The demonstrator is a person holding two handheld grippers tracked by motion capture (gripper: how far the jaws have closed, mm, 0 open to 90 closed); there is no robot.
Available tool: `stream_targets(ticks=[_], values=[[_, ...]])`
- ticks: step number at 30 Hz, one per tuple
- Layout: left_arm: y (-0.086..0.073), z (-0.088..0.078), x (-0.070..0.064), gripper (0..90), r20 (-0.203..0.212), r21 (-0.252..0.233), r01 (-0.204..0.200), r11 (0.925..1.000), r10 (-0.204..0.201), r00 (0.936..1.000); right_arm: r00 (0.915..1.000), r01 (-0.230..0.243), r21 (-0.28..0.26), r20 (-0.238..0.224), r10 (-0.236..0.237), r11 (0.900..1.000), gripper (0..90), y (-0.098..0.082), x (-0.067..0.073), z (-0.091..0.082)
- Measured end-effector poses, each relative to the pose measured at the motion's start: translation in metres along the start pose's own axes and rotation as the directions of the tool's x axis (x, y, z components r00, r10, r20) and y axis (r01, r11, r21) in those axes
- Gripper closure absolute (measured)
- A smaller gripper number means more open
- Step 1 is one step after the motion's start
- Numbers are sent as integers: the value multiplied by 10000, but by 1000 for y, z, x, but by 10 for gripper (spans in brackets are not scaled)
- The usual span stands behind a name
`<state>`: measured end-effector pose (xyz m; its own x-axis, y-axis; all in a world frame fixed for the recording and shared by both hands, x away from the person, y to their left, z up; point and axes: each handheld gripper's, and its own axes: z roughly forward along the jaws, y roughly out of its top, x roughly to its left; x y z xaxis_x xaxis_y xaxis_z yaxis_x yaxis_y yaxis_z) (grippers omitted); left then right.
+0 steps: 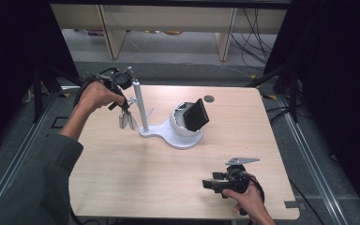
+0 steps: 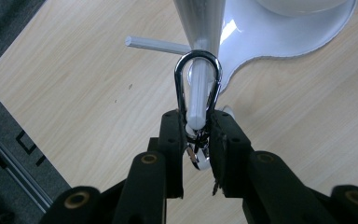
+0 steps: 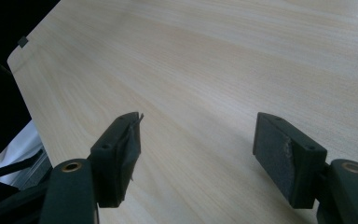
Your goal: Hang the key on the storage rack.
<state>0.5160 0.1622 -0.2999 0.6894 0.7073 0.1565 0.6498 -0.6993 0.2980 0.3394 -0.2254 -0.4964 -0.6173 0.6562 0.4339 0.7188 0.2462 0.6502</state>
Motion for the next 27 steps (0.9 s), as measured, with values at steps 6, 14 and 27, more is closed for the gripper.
stream_targets(ticks=[6,14,27], values=[[-3,-1,1,719,143,-149,184,9997,-182,9997,10000,15,-14,-3,-15,10000,332,0,0,0],[-16,-8,6,709,192,-314,395,9987,-389,9991,9999,6,1,113,-6,10000,332,0,0,-1],[-37,-7,1,597,320,-780,227,9967,-203,9993,10000,-27,-74,45,27,10000,331,0,-1,0]])
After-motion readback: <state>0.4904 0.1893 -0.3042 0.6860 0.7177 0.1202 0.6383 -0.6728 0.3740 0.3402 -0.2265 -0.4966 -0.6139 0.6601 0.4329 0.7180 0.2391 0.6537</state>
